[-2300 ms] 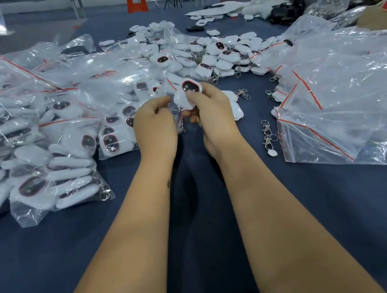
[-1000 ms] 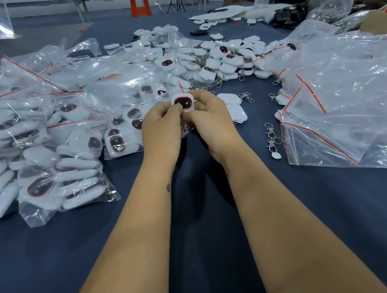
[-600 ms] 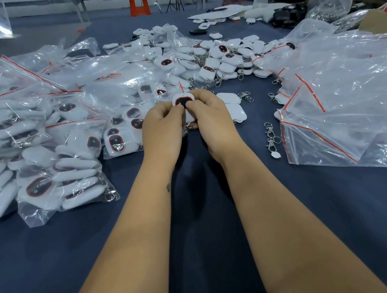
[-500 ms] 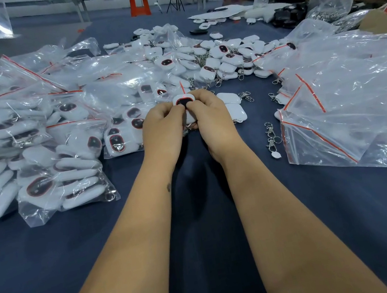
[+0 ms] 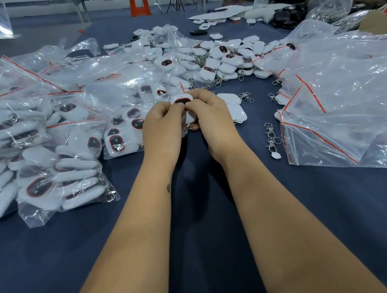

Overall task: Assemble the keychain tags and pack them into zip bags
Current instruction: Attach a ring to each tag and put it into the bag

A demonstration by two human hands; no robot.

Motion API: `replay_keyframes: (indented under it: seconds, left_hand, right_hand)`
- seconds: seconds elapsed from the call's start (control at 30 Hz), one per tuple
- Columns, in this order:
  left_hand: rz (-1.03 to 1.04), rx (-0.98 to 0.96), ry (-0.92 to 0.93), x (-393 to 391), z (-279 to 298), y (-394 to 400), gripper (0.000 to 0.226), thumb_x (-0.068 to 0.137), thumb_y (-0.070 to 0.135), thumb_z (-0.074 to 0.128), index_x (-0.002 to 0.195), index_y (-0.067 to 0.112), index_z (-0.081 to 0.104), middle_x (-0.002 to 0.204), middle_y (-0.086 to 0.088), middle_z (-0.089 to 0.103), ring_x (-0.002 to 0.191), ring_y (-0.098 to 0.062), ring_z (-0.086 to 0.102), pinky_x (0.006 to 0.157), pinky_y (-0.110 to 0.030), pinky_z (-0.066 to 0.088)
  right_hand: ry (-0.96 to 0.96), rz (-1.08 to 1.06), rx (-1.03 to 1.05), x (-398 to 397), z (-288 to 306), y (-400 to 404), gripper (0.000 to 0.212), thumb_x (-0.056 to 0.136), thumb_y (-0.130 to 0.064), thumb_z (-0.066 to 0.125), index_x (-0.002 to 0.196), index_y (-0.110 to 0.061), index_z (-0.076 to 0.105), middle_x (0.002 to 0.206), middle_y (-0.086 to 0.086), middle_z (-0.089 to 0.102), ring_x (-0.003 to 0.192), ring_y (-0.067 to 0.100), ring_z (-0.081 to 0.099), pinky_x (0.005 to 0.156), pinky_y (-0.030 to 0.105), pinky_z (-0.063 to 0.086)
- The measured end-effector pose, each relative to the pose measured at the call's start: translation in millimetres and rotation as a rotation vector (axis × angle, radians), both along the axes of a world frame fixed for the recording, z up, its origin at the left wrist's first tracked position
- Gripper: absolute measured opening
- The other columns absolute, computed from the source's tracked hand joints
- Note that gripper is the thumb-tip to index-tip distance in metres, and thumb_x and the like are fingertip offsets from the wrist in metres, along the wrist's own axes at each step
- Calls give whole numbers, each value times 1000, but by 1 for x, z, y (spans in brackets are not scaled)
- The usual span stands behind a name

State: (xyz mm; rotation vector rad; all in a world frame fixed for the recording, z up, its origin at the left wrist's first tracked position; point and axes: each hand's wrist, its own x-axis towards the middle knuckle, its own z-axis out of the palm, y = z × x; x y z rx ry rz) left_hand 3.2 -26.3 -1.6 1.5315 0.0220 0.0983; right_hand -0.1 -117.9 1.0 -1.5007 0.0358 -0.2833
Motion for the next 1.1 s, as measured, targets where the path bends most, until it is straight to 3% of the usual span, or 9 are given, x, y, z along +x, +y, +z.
replay_keyframes:
  seconds: [0.17,0.33,0.5,0.73,0.9,1.1]
  left_hand:
    - [-25,-45,-1,0,2,0,36,81,30,57,98,-2,60,82,-9,59,76,-20,52,72,-37,42]
    - [-18,44,-74,1,-2,1,16,96,22,54,98,10,65,82,2,62,75,-12,55,74,-31,46]
    - [-20,52,-129,-2,0,1,11,97,20,55,96,19,65,85,4,65,76,-7,58,74,-25,48]
    - [3,43,-138,-4,1,0,11,97,18,56,97,20,66,91,1,67,79,-5,61,74,-20,51]
    - [12,42,-116,-2,0,0,11,97,20,55,96,22,66,89,2,68,79,-7,62,77,-27,53]
    - [32,12,-73,0,-1,-3,12,95,25,55,88,24,65,87,0,70,79,-13,65,76,-34,54]
  right_hand:
    - [-22,17,17,-1,0,0,27,87,-3,54,76,-24,66,62,-15,63,56,-3,58,52,11,42]
    - [-7,11,59,0,1,0,25,87,-3,53,82,-21,69,73,-10,66,61,0,58,53,13,43]
    - [-10,35,159,0,2,0,26,88,1,50,86,-17,69,75,-2,66,59,2,59,52,14,44]
    - [-7,34,137,-1,2,0,32,87,1,49,86,-22,71,79,-2,67,59,2,59,51,14,44]
    - [-3,53,112,-2,3,0,31,86,1,49,89,-20,71,78,-1,65,58,2,57,50,14,43]
    - [25,92,94,-2,2,2,31,86,4,53,106,-13,68,84,5,70,76,14,65,70,26,53]
